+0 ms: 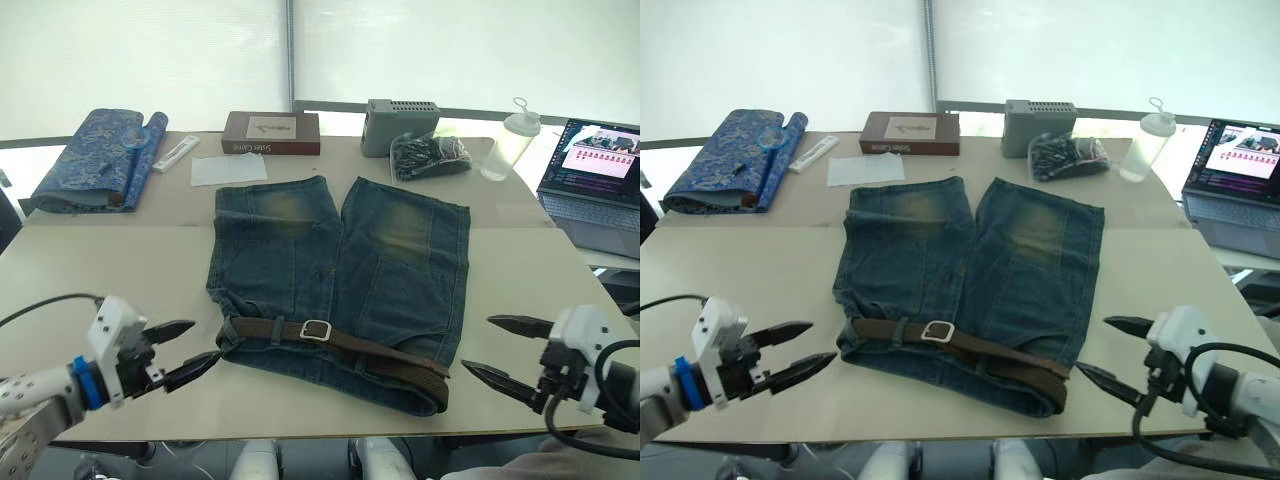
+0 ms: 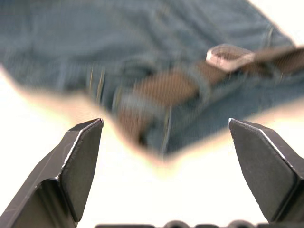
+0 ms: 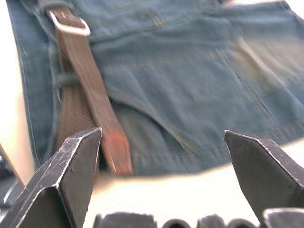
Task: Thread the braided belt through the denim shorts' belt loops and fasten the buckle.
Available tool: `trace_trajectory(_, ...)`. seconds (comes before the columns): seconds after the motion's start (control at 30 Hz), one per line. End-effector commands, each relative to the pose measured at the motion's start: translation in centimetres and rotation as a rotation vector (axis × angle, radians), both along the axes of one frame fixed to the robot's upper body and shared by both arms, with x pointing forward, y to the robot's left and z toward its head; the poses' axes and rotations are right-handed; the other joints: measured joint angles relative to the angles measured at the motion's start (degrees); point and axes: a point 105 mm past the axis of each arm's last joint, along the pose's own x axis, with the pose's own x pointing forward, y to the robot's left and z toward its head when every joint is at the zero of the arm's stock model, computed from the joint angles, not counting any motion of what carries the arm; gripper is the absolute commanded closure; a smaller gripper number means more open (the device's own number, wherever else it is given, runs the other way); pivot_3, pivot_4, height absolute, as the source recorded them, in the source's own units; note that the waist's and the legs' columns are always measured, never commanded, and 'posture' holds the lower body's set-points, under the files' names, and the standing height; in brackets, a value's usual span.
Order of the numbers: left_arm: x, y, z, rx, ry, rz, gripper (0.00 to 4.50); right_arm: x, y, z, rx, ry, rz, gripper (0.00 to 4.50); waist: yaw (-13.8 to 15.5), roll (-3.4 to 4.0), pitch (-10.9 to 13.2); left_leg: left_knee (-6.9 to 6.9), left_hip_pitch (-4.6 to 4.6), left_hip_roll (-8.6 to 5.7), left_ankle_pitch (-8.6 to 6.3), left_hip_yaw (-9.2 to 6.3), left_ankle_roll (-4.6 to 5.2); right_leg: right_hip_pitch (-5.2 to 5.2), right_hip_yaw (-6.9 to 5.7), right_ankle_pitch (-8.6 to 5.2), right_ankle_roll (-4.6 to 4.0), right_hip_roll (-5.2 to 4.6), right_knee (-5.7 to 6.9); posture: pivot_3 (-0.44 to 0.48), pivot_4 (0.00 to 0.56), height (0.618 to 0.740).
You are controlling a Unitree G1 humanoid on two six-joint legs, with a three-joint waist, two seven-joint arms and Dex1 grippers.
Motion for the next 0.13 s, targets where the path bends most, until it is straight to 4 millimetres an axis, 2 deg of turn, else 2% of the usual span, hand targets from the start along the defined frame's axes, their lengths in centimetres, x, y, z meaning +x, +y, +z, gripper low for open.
trace_trajectory(0.03,-0.47,0.28,0.71,0.014,-0.046,-0.011,0.05,-0.13,-0.4,0.92,-0.035,-0.042,0.029,0.0,0.0,0.0,0.0,0.0,0.0,0.0,-0.02,-0.01,-0.03,-0.01,0.0,0.0,0.0,0.0,-0.01,0.0,0.15,0.718)
trace_trajectory(0.13,-0.77,0.31,0.68,0.008,-0.04,-0.014,0.05,-0.07,-0.45,0.81,-0.032,-0.037,0.032,0.0,-0.1,0.0,0.0,0.0,0.01,0.0,-0.03,0.0,-0.05,0.01,0.01,0.0,0.0,-0.02,-0.04,0.0,0.15,0.718)
